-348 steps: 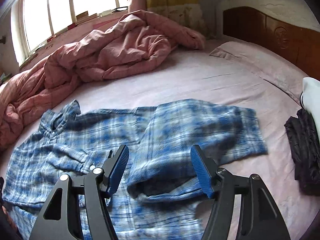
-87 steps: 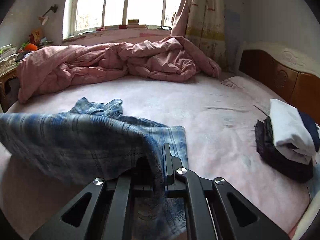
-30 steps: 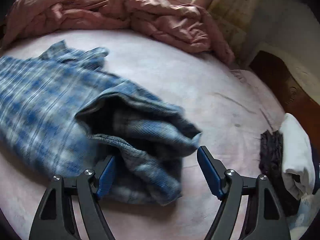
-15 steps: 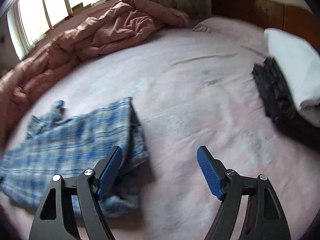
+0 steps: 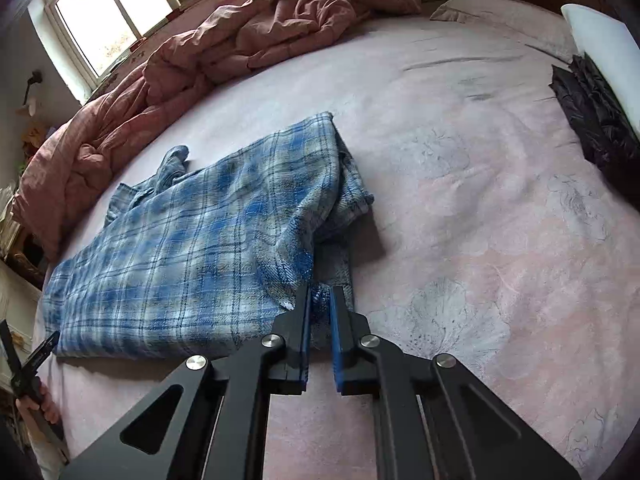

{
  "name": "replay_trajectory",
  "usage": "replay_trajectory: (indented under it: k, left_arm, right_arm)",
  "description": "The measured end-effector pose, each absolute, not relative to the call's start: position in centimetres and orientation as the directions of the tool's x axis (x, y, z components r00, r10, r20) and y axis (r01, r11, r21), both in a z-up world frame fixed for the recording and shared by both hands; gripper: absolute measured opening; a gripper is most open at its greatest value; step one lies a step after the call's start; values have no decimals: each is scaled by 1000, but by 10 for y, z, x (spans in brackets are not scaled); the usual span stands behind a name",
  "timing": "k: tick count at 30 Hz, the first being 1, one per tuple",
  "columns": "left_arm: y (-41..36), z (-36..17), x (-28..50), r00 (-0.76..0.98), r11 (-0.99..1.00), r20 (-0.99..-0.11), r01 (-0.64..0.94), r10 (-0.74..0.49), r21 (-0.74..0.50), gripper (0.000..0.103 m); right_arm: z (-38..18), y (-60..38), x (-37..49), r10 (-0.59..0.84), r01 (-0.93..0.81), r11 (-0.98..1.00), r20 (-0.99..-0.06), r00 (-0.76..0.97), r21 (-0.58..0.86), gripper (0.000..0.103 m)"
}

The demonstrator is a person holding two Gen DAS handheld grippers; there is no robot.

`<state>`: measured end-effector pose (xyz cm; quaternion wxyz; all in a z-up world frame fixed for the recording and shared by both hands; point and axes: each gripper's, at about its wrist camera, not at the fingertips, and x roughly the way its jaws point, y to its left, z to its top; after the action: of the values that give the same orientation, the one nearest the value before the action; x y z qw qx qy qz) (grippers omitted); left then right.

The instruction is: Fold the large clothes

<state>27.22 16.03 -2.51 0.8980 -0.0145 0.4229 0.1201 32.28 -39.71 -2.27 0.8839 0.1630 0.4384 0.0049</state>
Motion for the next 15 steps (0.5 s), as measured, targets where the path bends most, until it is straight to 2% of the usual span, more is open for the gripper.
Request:
replay_trajectory:
  k: [3,4,5,7,10,15]
  left_arm:
    - [162,-25,270,613,970,-763,-232,205,74,78]
    - [164,-26,270,609,970,-767,-235,199,65,79]
    - [166,-27,270,607,970,-770,-238,195,57,80]
    - [168,-28,271,604,969,-774,-242,191,50,81]
    - [168,-24,269,623,971,-760,-237,184,41,80]
    - [161,-1,255,714,977,-679,-214,171,21,74]
  right_arm:
    - [-2,-399,314,109,144,946,-707,699,289,6]
    - [4,-397,311,95,136,952,-688,719,274,1]
    - [7,-395,310,46,148,964,-686,726,221,0]
    - [-3,-401,317,-36,202,969,-732,681,140,0]
    - [-20,-421,324,-28,256,952,-788,615,167,0]
    - [24,-413,298,17,168,960,-648,762,222,0]
